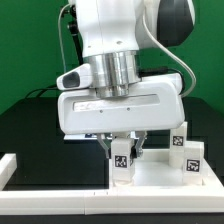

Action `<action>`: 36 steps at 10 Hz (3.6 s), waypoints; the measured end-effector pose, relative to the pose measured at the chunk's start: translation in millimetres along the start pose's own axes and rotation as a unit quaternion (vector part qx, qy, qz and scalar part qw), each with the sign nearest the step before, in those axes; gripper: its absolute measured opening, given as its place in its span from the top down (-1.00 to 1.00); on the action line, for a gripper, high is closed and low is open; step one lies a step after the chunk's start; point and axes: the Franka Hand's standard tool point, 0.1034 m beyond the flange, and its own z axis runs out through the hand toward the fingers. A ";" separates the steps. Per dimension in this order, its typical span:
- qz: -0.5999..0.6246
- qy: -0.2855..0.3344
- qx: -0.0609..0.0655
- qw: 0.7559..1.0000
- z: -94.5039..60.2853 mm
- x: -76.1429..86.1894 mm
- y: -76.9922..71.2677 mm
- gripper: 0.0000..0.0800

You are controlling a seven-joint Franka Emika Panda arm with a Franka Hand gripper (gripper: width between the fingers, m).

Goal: Assemble square table

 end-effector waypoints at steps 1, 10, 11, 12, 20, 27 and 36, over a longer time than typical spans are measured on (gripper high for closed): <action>0.101 -0.004 0.005 0.995 1.0 0.6 1.7 0.27; 0.120 -0.009 0.015 0.993 0.8 0.3 -7.4 -0.55; 0.046 -0.007 0.010 0.999 -0.4 -1.5 -12.0 -0.55; 0.024 -0.007 0.010 1.000 0.6 -1.2 -9.8 -0.61; -0.335 -0.002 -0.011 0.942 -1.7 5.9 -1.6 -0.31; -0.038 0.014 -0.023 0.999 -3.4 5.3 -2.1 0.28; 0.446 -0.019 0.017 0.895 -1.1 0.2 -2.0 0.27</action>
Offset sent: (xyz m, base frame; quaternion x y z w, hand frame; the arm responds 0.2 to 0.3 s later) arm 0.0115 0.0110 -0.0003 0.0587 -0.0647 0.3603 0.9288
